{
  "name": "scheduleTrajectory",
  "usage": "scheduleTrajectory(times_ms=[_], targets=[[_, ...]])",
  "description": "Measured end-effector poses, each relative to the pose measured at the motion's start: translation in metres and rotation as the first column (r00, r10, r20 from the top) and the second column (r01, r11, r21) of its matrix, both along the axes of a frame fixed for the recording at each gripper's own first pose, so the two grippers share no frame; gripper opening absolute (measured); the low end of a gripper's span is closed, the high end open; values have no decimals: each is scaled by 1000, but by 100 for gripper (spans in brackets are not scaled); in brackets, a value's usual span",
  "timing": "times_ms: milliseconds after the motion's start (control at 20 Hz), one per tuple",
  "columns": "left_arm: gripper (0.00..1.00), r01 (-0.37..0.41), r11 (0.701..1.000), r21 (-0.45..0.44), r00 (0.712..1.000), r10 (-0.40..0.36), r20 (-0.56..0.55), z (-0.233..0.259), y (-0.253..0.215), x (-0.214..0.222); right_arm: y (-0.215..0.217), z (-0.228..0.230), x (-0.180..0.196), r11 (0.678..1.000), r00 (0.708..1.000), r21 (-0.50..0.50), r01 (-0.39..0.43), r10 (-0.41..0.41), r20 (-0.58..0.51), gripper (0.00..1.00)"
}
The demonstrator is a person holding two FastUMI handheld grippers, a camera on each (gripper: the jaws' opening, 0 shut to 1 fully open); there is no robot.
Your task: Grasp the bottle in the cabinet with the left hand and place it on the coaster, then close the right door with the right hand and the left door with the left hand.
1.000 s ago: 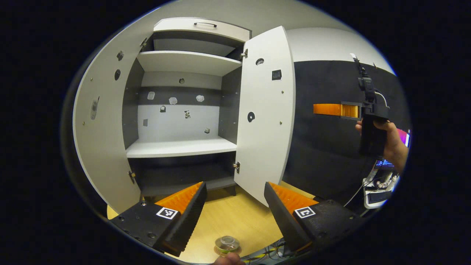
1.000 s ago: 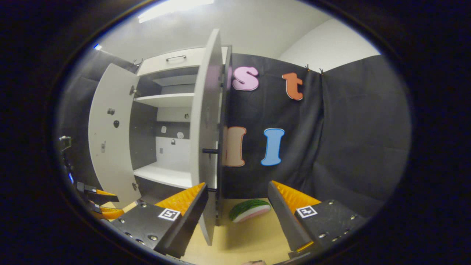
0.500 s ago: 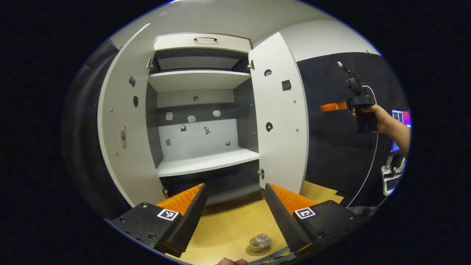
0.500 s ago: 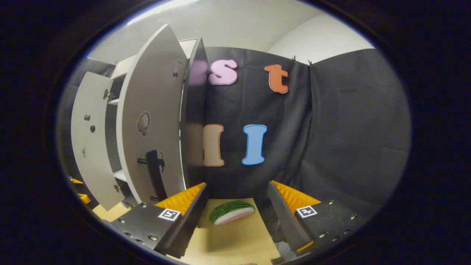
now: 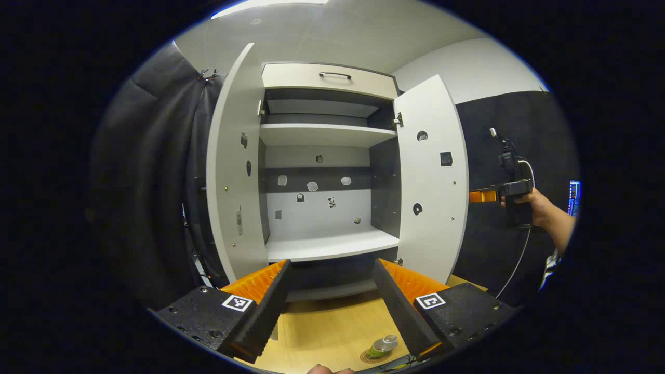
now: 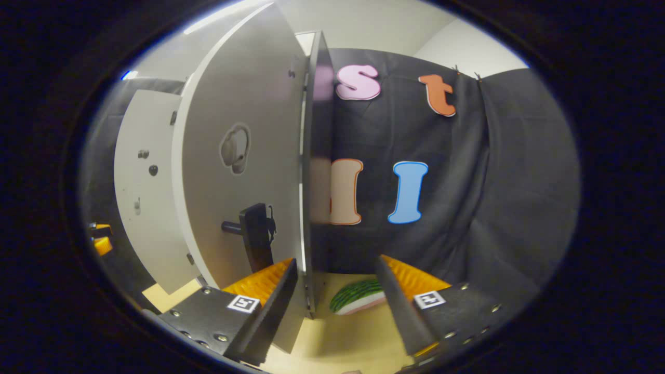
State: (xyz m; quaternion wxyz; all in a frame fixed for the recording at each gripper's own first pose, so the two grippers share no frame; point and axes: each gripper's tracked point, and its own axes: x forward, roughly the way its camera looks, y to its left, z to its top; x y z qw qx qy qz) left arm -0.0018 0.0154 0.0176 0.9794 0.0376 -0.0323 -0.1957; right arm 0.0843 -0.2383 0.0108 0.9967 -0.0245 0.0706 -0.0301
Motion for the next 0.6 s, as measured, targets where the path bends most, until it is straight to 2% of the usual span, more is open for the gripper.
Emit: scheduleTrajectory(times_ms=[150,450,600], targets=[[100,-32,999,-19,999,32,3,6,19,-5,16,1,-2,1000,1000,6,-7,7,-1,87],[98,-108,993,-49,994,107,-15,9,60,14,60,2,5,999,999,0,-49,49,18,87],[98,-146,988,-44,989,145,-21,6,81,16,60,2,11,1000,999,8,-19,19,30,87]])
